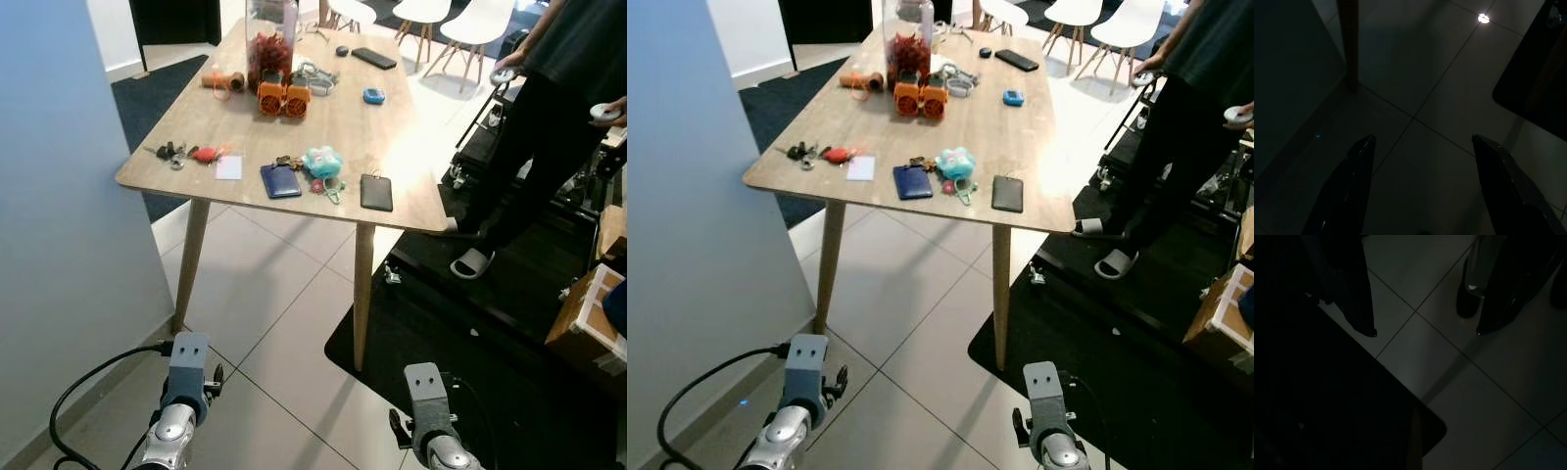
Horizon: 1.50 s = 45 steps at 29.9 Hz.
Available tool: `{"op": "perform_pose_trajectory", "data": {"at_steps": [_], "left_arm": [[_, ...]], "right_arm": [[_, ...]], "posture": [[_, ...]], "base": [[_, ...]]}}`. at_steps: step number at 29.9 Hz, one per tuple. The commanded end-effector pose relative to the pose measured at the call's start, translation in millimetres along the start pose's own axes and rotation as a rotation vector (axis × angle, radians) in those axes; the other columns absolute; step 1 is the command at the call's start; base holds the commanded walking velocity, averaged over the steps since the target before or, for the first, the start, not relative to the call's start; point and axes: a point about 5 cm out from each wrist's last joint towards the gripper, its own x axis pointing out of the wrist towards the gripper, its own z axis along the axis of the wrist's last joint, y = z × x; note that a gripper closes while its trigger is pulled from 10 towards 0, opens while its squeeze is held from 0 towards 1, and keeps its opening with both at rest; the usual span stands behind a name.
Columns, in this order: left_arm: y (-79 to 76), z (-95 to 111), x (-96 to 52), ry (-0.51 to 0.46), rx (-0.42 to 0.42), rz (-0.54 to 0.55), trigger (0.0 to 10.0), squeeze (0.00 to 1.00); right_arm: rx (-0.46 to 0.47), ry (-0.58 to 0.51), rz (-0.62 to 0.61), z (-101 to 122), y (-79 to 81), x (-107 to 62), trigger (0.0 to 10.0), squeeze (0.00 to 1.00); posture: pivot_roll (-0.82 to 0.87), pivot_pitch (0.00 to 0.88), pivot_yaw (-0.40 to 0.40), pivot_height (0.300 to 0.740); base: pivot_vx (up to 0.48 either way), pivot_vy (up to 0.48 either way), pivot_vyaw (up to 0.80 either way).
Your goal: Hang keys on a hook
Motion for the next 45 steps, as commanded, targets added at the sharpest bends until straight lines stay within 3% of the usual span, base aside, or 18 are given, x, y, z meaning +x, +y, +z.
{"op": "perform_pose_trajectory", "data": {"at_steps": [1,22,38,45], "left_arm": [[-2.7,-3.9,-0.9,0.02,-0.013,-0.005,10.0,0.0],[-1.2,-3.5,-0.8,0.02,-0.016,-0.004,10.0,0.0],[-5.2,-0.9,-1.6,-0.018,0.016,-0.044,10.0,0.0],[-6.0,0.2,-0.9,-0.019,0.021,-0.047,10.0,0.0]], "right_arm": [[0.005,0.012,-0.007,-3.5,-1.8,-1.1,10.0,0.0],[0.006,0.012,-0.006,-3.2,-1.5,-1.0,10.0,0.0],[0.006,0.012,-0.005,-2.1,-1.0,-0.4,10.0,0.0],[0.007,0.011,-0.007,-2.1,-1.2,-0.4,10.0,0.0]], "posture": [[0.1,0.037,-0.099,0.74],[0.1,0.037,-0.098,0.74],[0.1,0.035,-0.096,0.74],[0.09,0.029,-0.093,0.74]], "base": [[0.334,0.0,0.0],[0.333,0.0,0.0],[0.0,0.0,0.0],[0.0,-0.48,0.0]]}}
